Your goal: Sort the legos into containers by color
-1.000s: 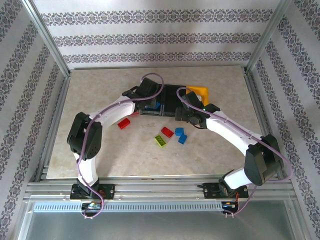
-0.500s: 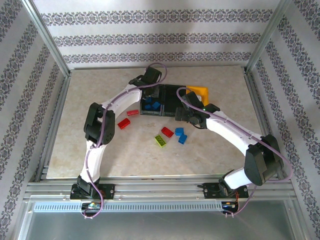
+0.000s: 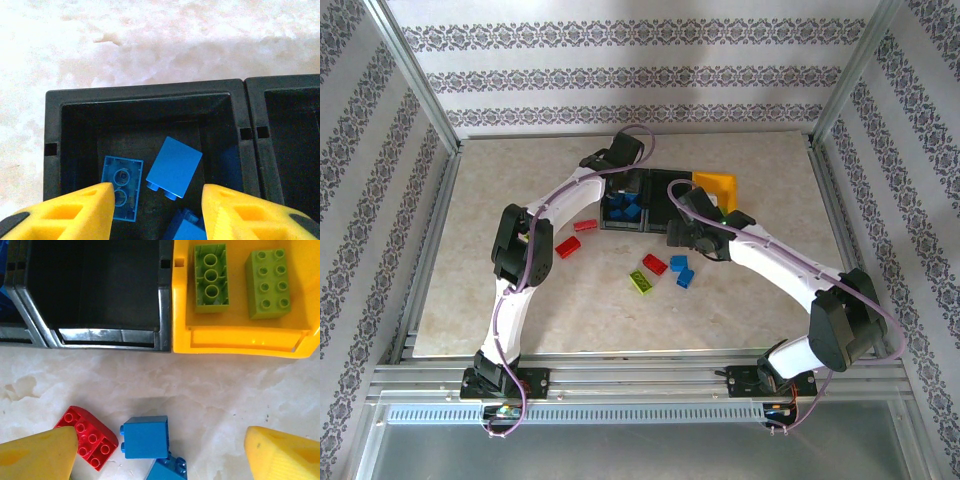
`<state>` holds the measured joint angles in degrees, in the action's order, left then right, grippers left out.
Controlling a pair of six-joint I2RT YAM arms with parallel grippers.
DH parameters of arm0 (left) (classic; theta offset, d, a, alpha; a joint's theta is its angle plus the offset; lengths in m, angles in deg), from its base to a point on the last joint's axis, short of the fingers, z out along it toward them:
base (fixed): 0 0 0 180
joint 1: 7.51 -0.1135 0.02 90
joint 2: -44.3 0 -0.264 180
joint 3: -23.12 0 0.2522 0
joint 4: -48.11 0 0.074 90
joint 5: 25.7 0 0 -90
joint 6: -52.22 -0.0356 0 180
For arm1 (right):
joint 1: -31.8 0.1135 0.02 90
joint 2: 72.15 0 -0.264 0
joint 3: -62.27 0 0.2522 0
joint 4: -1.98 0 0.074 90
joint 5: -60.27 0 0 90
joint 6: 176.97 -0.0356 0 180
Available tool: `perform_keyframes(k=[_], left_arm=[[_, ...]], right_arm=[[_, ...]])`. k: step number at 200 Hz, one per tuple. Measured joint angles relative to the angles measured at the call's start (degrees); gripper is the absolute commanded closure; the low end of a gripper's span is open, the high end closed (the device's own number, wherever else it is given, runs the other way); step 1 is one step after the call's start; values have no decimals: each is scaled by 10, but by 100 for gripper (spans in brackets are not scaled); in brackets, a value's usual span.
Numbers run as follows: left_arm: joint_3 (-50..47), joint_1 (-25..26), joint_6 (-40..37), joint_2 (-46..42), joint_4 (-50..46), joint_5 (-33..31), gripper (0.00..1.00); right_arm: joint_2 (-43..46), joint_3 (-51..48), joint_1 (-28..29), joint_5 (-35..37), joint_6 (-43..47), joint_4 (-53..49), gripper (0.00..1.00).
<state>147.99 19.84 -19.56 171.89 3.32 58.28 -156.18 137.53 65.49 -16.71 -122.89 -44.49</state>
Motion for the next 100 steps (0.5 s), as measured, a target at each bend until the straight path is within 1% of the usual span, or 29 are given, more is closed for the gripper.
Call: perform_keyframes(k=[21, 38, 50, 61, 73, 84, 100], left_arm=[[-35, 0, 3, -26, 6, 0, 45], [-83, 0, 9, -67, 16, 3, 37], [-119, 0, 16, -104, 26, 4, 30], [-148, 0, 21, -137, 38, 4, 23], [-184, -1, 29, -177, 57, 4, 12], [-219, -3, 38, -214, 73, 4, 0], [-277, -10, 57, -267, 101, 6, 0]], right_arm=[[0, 0, 15, 0, 0, 0, 19], [0, 0, 29, -1, 1, 0, 23], [-1, 0, 40, -3, 1, 0, 26], [-6, 2, 49, -5, 0, -1, 32], [-16, 7, 57, -7, 2, -2, 35], [-28, 12, 64, -11, 3, -3, 38], [-46, 21, 72, -19, 2, -3, 39]])
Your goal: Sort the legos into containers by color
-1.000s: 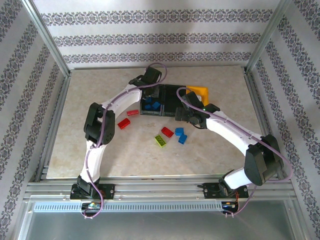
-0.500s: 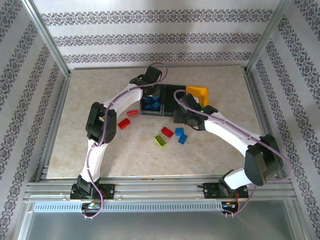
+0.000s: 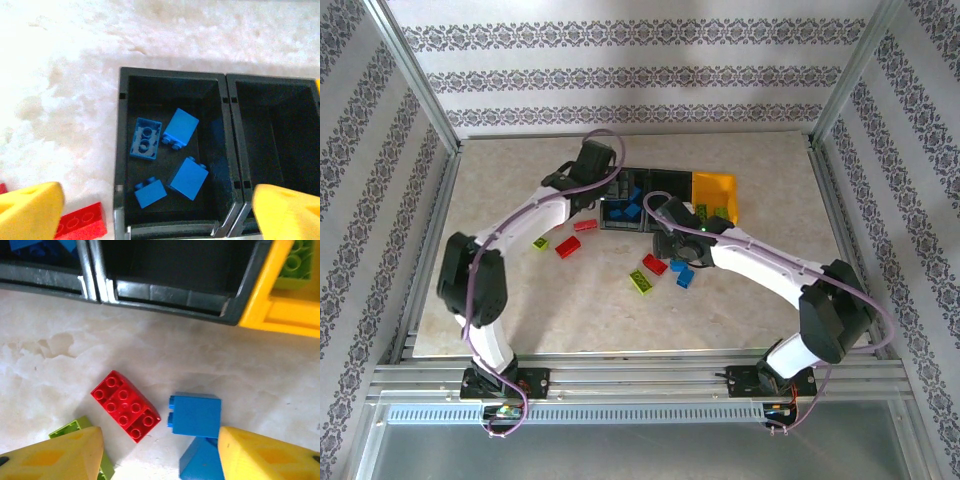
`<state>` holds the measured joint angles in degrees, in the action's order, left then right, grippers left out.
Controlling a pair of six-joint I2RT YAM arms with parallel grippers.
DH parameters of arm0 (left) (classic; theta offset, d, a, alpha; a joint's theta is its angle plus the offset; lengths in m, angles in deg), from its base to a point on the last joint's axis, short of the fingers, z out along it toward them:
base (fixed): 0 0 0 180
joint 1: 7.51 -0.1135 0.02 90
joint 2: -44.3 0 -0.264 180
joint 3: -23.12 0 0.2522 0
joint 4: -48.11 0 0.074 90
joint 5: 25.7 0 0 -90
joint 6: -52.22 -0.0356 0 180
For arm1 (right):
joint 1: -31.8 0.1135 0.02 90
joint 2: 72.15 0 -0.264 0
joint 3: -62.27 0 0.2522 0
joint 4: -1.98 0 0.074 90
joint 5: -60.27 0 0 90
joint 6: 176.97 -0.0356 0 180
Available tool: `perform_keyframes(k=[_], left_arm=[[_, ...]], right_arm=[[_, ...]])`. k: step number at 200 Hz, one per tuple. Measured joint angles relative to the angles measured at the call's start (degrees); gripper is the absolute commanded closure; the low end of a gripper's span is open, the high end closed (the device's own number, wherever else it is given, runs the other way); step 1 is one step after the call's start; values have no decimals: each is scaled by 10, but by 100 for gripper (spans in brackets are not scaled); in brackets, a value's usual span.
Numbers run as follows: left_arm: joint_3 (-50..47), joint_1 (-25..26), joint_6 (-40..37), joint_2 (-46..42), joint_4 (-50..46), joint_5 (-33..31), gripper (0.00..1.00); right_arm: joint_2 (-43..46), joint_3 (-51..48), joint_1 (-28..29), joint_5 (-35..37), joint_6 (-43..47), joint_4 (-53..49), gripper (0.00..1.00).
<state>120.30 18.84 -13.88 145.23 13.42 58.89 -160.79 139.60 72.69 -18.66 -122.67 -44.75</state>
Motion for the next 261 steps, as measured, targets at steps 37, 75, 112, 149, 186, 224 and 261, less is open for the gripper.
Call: perform_keyframes(k=[37, 75, 112, 149, 186, 224, 261], left_arm=[[-145, -43, 56, -93, 51, 13, 0], [-240, -78, 90, -149, 62, 12, 0], [-292, -96, 97, -205, 64, 5, 0], [-316, -108, 101, -228, 64, 2, 0], [-327, -111, 103, -229, 64, 2, 0], [-329, -116, 105, -229, 64, 2, 0], [-329, -119, 107, -229, 64, 2, 0]], right_arm=[[-45, 21, 10, -24, 1, 0, 41], [-89, 42, 10, -51, 12, -2, 42], [-123, 58, 10, -69, 25, -9, 42], [-152, 67, 10, -78, 33, -15, 42], [-167, 70, 9, -78, 43, -20, 42], [-179, 79, 9, -78, 49, -23, 44], [-189, 88, 9, -80, 57, -24, 44]])
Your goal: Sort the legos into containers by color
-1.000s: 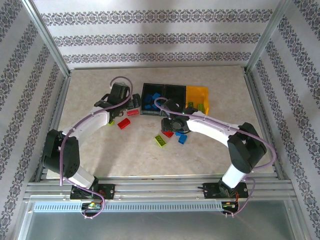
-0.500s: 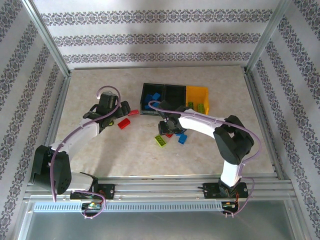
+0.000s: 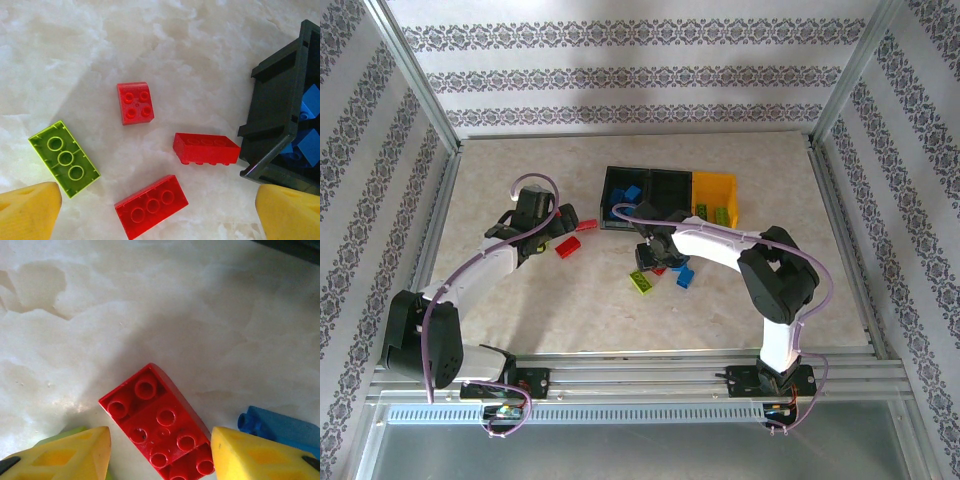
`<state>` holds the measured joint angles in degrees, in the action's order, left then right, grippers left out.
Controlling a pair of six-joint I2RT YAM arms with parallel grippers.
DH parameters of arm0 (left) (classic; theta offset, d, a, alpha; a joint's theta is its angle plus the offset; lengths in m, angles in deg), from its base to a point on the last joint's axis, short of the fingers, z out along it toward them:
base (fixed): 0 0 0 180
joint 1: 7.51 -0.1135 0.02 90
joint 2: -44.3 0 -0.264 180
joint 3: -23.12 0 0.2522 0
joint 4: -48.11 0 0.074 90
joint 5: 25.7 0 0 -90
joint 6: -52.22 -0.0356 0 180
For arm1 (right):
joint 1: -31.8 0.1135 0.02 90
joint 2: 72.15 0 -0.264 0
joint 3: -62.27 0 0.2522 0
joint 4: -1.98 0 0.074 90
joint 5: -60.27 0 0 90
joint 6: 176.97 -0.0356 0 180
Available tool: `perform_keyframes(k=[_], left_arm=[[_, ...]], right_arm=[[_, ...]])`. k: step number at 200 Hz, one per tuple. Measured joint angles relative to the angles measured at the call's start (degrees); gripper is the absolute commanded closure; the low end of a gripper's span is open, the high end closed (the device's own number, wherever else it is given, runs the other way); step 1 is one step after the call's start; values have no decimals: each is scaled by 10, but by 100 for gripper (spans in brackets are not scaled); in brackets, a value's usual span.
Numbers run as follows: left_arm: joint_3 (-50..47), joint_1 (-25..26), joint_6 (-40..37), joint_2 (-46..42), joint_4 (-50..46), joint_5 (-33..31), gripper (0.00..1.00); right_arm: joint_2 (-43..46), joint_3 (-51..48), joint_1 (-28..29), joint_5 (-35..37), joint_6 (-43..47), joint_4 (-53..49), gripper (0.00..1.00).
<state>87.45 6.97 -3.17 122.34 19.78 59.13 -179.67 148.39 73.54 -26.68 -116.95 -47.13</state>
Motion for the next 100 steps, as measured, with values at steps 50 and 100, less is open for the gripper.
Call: perform_keyframes(k=[50, 100], left_arm=[[0, 0, 2, 0, 0, 1, 0], [0, -3, 2, 0, 0, 2, 0]], right_arm=[[-11, 12, 0, -5, 4, -6, 48], [-29, 38, 0, -8, 15, -24, 52]])
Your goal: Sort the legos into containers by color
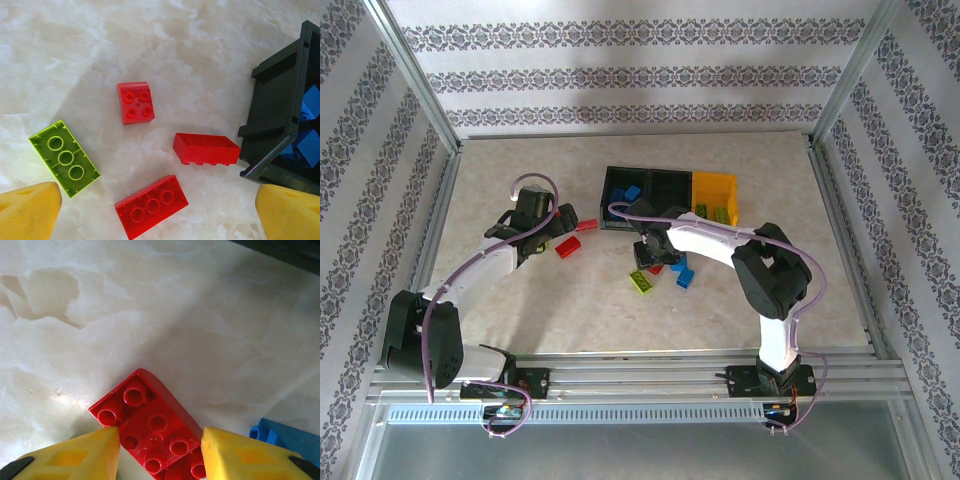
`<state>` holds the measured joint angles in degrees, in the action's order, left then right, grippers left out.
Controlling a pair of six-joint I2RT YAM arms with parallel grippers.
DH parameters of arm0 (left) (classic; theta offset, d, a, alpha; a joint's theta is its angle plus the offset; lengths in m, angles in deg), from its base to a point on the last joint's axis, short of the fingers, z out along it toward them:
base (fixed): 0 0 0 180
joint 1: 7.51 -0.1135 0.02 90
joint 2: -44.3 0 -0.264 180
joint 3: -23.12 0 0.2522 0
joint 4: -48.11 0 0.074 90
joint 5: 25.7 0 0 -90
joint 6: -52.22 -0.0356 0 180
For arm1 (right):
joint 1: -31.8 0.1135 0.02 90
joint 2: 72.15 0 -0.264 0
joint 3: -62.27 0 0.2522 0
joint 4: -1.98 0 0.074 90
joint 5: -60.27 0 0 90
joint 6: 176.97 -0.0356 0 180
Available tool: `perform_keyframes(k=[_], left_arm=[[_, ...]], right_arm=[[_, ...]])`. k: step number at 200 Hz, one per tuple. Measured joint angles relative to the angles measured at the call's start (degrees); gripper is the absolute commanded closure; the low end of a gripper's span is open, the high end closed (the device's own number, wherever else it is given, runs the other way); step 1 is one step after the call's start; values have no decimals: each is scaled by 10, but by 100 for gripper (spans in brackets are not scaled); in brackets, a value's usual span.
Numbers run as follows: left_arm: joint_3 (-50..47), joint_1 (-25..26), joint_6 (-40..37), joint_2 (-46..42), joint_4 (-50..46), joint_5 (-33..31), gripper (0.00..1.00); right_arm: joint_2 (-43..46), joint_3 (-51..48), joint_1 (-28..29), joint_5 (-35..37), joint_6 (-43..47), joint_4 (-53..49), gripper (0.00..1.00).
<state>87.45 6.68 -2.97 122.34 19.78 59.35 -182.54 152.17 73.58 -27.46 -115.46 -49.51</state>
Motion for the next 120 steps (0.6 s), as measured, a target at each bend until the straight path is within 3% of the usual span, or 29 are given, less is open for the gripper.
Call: perform_keyframes(k=[41, 78, 120], left_arm=[[0, -5, 0, 0, 0, 0, 0], [-1, -5, 0, 0, 0, 3, 0], [-2, -5, 2, 0, 0, 4, 0]], right_arm=[[-9, 12, 4, 3, 5, -15, 35], [-14, 14, 5, 15, 6, -26, 35], [-19, 15, 5, 22, 10, -31, 45]])
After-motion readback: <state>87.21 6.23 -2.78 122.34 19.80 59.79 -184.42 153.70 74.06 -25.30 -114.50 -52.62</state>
